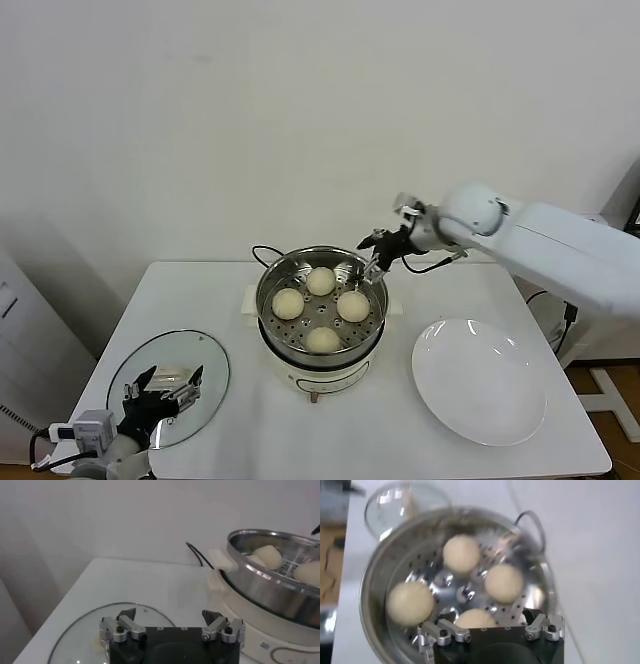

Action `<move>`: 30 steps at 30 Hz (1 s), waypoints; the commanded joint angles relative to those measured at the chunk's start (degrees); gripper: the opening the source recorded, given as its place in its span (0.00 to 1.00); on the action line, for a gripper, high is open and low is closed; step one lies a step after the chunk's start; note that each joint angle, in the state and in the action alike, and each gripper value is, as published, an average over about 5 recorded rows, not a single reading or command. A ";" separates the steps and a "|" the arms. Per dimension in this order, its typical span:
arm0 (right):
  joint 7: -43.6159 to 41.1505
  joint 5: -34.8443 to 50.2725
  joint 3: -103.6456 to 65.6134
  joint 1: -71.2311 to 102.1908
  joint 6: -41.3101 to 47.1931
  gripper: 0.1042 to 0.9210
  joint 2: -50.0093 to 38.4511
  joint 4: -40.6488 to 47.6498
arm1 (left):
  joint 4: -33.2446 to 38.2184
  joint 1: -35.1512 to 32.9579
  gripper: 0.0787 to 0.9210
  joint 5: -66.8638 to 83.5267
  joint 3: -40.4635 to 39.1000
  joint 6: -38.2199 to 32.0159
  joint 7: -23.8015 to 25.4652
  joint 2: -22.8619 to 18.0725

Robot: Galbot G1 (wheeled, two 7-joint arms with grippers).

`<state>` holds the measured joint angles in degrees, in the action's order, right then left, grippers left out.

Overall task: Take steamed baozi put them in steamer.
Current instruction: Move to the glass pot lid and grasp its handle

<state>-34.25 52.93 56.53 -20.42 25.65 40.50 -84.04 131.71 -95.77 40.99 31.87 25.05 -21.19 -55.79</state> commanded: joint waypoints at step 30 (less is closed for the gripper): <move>37.80 -21.04 -93.08 92.98 -29.21 0.88 20.42 -16.04 | -24.97 -1.45 0.88 -90.01 5.93 -26.91 10.03 -3.94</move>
<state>2.79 37.86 -20.99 56.10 -0.63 49.76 -97.92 117.23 -96.18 -4.77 36.15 10.64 -13.31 -56.51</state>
